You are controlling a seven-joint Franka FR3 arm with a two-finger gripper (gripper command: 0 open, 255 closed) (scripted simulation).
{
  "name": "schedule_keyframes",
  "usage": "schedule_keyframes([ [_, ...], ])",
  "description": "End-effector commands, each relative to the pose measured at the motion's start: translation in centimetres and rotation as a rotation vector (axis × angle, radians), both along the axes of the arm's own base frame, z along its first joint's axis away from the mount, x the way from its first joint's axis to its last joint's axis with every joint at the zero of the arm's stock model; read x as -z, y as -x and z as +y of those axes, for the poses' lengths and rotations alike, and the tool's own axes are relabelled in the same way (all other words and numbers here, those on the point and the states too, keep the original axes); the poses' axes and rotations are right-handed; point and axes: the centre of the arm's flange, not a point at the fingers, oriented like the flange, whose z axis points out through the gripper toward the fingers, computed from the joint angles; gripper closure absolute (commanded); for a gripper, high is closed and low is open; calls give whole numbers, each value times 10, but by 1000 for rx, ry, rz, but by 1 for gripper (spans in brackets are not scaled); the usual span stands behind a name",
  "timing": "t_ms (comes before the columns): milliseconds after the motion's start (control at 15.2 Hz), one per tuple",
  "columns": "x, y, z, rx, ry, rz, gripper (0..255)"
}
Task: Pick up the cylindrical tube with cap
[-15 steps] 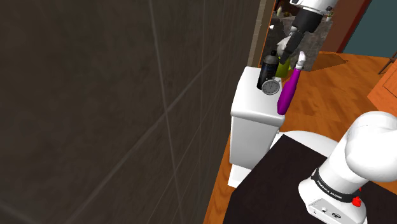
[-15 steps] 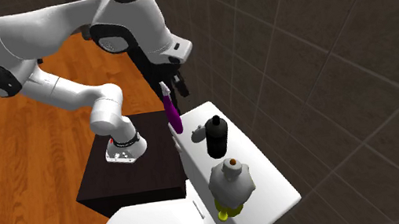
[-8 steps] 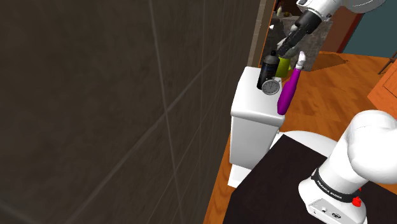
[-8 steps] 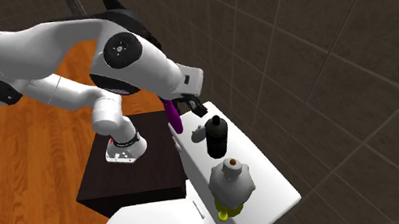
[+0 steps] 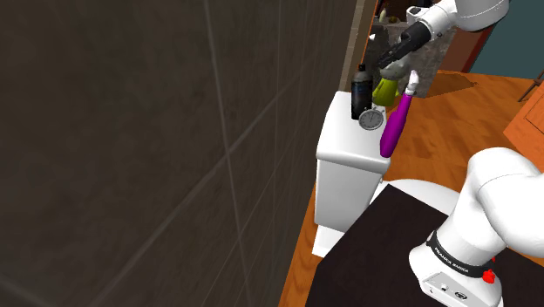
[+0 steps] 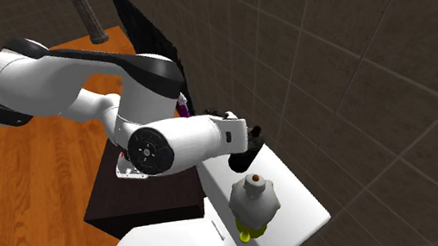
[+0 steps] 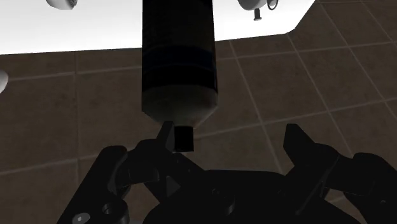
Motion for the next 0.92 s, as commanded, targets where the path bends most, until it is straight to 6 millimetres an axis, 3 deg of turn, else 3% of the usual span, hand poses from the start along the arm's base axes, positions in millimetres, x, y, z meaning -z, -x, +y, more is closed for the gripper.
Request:
schedule_keyframes([
  [0,9,-3,-6,-6,-7,-13,0],
  [330,38,-3,-6,-6,-7,-13,0],
  [462,38,-3,-6,-6,-7,-13,0],
  [528,38,-3,-6,-5,-7,-13,255],
  [858,38,-3,-7,-6,-7,-13,255],
])
